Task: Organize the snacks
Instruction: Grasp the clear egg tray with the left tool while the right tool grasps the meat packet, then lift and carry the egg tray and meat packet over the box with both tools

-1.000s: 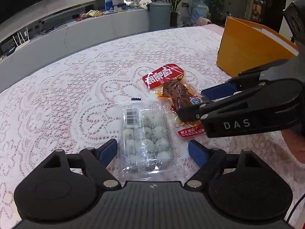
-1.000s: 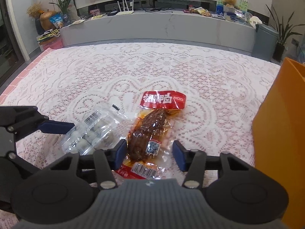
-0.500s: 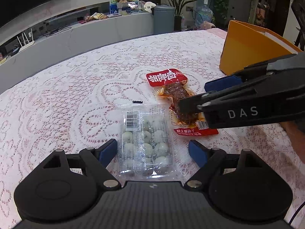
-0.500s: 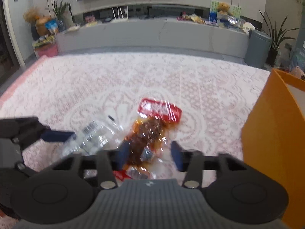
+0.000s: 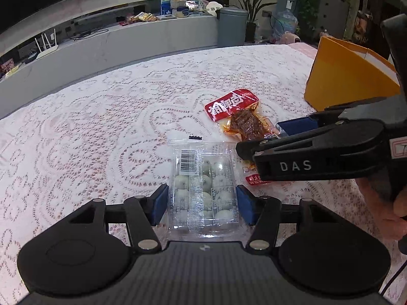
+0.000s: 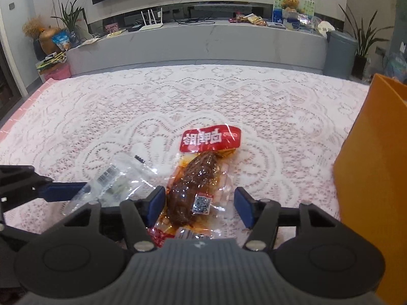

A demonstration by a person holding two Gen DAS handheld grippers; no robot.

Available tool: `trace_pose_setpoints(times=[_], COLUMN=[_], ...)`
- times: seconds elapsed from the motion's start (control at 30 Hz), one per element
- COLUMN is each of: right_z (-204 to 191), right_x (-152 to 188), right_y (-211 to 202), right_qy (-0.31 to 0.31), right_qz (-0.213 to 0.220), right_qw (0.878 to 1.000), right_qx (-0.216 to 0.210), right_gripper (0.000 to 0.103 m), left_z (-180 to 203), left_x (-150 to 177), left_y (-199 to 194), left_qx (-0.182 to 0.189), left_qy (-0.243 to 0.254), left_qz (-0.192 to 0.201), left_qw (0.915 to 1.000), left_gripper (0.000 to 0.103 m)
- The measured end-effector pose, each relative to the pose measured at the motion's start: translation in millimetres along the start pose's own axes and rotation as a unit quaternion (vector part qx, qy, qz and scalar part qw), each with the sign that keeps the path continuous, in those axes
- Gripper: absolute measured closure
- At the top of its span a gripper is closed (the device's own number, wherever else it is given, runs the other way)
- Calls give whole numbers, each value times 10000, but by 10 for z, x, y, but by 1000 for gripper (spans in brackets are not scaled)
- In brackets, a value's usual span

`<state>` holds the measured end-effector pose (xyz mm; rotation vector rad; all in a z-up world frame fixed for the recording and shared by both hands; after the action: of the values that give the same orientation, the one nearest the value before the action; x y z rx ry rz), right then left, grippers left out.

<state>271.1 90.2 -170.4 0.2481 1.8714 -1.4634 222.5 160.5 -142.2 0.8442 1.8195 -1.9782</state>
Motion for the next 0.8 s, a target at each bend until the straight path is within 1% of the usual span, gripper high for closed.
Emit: trace_pose_setpoints(times=[0.03,0.07,0.2,0.23,0.27,0.33,0.43,0.5,0.53,0.63,0.7,0.73,0.77,0.8], right_z=[-2,-14,-27,-25,-33,-20,-2,1,-4,-17,-8,-5,2,10], right_x=[2,4,16,14,16,15,11,8,5,-4,-13,-17,-23,-31], right_y=[2,8,8,6,4,-12,-28,-46,-59,-107,-143,-163,-184,-213], right_qy=[-20,-60,-129,-146,-170,-165,-93,-68,-86,-121,-77,-49,-23,7], right_qz=[3,1,22,17,18,45,34,42,65,133,152,155,165,187], right_qw=[10000,10000,9999,9999,9998,9998,9999,10000,9999,9998,9999,9999,9999,9998], right_qx=[6,12,63,72,97,110,45,16,10,7,-25,-30,-36,-66], right_gripper=[42,40,40,43,51,55,57,60,61,64,65,67,73,75], left_z=[0,3,57,63,70,86,77,77,86,105,112,114,115,110], left_x=[-1,-4,-6,-14,-15,-13,-25,-26,-30,-41,-46,-52,-57,-59], left_y=[7,12,38,49,62,77,82,74,70,71,63,59,54,48], left_qx=[14,-1,-160,-165,-185,-260,-259,-248,-255,-271,-288,-299,-310,-306], left_qy=[-8,-14,99,77,35,-1,-56,-71,-57,-33,-26,-34,-57,-102], left_qz=[-10,1,101,122,156,224,237,264,279,271,288,292,295,297], left_qw=[10000,10000,9998,9998,9997,9994,9994,9993,9993,9993,9992,9991,9991,9990], left_gripper=[35,31,23,21,19,18,18,31,34,37,42,43,45,45])
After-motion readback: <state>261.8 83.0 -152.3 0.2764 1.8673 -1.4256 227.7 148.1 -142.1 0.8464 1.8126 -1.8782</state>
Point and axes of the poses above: each gripper's, at about its wrist camera, not at the fingertips, and y roughly the way its jaws point, z to its right, x to its underside, the point moved 4 cm from there along y, roughly the way its jaws point, and after that the axes turned 4 degrees about -z, right-handed, at the moved point
